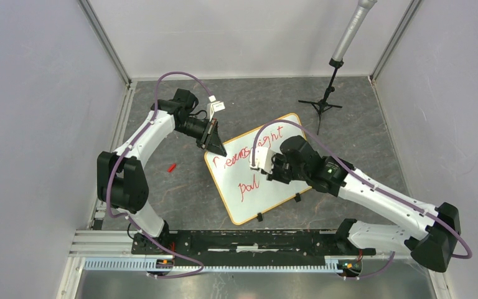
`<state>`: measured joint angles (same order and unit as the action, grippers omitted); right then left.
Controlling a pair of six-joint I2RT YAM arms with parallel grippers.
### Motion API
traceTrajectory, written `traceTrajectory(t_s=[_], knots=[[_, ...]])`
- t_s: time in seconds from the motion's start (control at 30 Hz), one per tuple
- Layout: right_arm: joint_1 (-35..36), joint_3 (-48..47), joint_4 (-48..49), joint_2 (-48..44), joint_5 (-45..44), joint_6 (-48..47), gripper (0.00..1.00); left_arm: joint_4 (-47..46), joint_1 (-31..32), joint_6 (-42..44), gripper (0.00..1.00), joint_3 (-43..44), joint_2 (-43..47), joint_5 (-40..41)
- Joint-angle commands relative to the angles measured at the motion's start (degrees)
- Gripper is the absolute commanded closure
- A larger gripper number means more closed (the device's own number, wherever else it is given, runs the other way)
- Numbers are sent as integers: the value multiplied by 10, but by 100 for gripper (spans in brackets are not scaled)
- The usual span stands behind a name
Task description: Write a sentence on the whiteboard
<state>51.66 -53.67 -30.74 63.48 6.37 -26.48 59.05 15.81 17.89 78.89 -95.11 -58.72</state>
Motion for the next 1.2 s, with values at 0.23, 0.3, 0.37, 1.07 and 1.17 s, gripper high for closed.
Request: traceTrajectory(t_s=[0.23,0.3,0.37,1.07,1.17], knots=[[-4,17,13,-1,-6,-8,100,-2,1,13,97,10,-13,26],[-4,30,10,-7,-6,-12,100,-2,1,13,98,10,-13,24],[-4,46,9,-14,-2,-12,100,-2,1,13,98,10,-13,25],[-7,2,14,2,-9,-5,100,-2,1,13,98,14,-15,26],[-11,2,12,2,-15,-10,100,-2,1,13,98,14,-14,26]])
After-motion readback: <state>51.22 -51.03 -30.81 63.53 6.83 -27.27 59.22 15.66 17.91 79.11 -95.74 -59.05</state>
